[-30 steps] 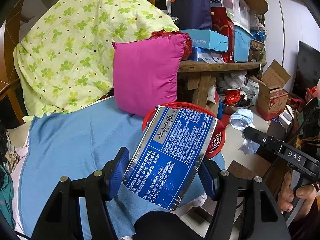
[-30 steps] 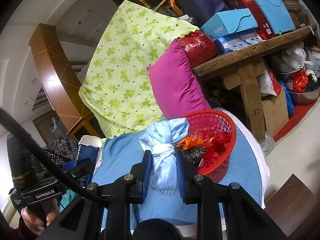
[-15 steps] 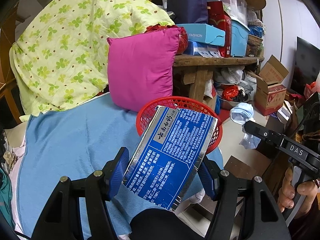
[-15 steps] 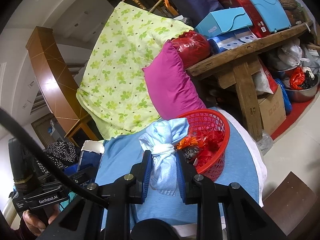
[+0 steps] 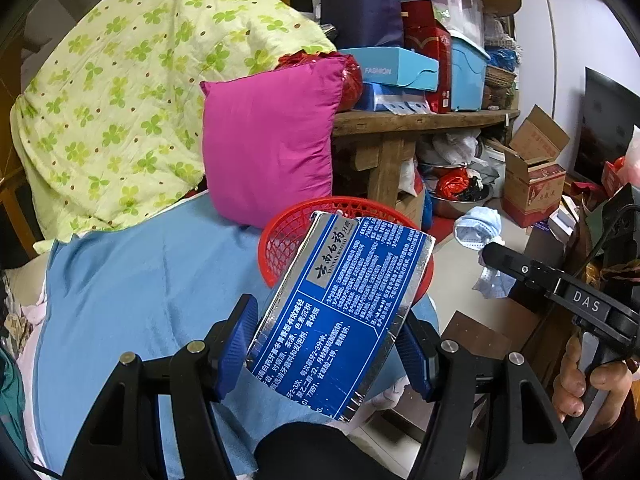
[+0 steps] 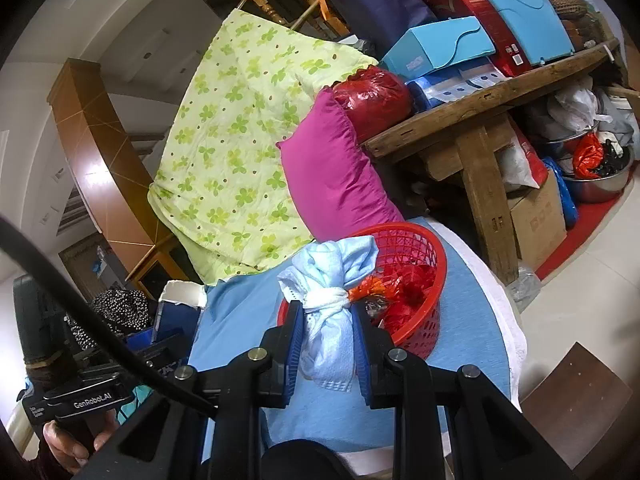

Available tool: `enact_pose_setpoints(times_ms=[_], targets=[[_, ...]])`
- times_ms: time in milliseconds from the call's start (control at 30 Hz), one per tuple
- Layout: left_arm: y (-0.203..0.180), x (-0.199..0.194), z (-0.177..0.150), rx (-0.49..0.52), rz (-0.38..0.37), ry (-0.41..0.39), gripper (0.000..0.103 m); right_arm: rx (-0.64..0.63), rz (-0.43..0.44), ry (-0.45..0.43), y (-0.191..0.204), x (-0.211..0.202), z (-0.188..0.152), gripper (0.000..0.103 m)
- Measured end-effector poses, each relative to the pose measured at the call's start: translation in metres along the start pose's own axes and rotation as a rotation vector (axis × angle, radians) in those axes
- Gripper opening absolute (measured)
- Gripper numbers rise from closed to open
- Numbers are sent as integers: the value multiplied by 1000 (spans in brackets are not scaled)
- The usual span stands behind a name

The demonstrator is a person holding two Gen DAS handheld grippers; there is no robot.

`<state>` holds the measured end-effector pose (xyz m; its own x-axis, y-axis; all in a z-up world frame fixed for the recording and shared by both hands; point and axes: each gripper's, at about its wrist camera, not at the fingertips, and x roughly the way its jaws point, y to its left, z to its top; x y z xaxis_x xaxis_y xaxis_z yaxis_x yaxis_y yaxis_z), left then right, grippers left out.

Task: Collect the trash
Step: 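Carry the blue box and white tissue toward the red wastebasket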

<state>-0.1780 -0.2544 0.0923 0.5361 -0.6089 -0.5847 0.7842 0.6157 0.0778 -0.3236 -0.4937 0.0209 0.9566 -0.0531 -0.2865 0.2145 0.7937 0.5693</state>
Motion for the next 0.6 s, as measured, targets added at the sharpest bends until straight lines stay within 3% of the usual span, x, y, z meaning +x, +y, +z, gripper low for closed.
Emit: enact_pose_setpoints(times_ms=[233,600], targets=[[-5,13,3,18,17,14,68,14,-4,-11,-6,-3,2,25],[16,20,-10,-39,41,47,68,14,-8,-6,-5,-1,2,25]])
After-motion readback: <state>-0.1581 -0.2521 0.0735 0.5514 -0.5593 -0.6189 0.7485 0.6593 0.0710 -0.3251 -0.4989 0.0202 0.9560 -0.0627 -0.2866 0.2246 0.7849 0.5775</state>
